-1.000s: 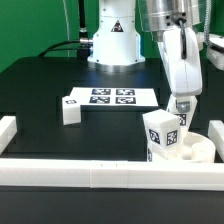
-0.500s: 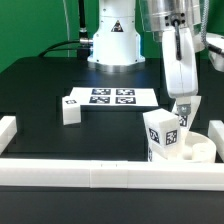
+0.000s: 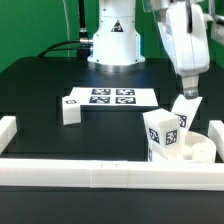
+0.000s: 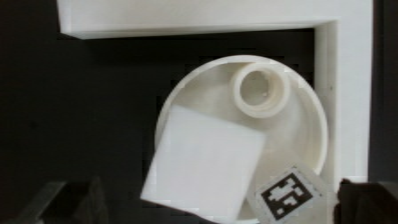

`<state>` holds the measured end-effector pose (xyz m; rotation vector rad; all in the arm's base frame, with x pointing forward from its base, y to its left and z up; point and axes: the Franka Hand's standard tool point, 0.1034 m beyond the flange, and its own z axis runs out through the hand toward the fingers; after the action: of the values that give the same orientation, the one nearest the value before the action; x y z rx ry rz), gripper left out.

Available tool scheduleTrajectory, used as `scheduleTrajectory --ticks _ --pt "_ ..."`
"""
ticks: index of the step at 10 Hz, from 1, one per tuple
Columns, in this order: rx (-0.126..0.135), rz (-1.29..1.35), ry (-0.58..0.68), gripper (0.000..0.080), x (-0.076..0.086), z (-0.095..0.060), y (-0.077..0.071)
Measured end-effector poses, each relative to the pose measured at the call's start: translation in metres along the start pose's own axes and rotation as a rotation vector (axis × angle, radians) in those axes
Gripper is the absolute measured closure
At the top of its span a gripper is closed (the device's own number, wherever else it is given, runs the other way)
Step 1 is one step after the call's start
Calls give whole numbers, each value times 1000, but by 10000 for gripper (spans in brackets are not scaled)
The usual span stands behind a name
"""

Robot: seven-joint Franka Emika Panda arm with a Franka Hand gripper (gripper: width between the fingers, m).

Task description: Assemble stool

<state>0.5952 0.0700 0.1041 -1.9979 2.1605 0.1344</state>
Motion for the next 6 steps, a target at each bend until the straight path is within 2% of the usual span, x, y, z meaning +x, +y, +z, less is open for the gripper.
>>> scheduleTrajectory --ticks 3,4,6 --pt "-11 -99 2 150 0 2 2" --pt "-53 -238 7 150 -4 2 4" --pt "-79 -463 3 150 -8 -2 1"
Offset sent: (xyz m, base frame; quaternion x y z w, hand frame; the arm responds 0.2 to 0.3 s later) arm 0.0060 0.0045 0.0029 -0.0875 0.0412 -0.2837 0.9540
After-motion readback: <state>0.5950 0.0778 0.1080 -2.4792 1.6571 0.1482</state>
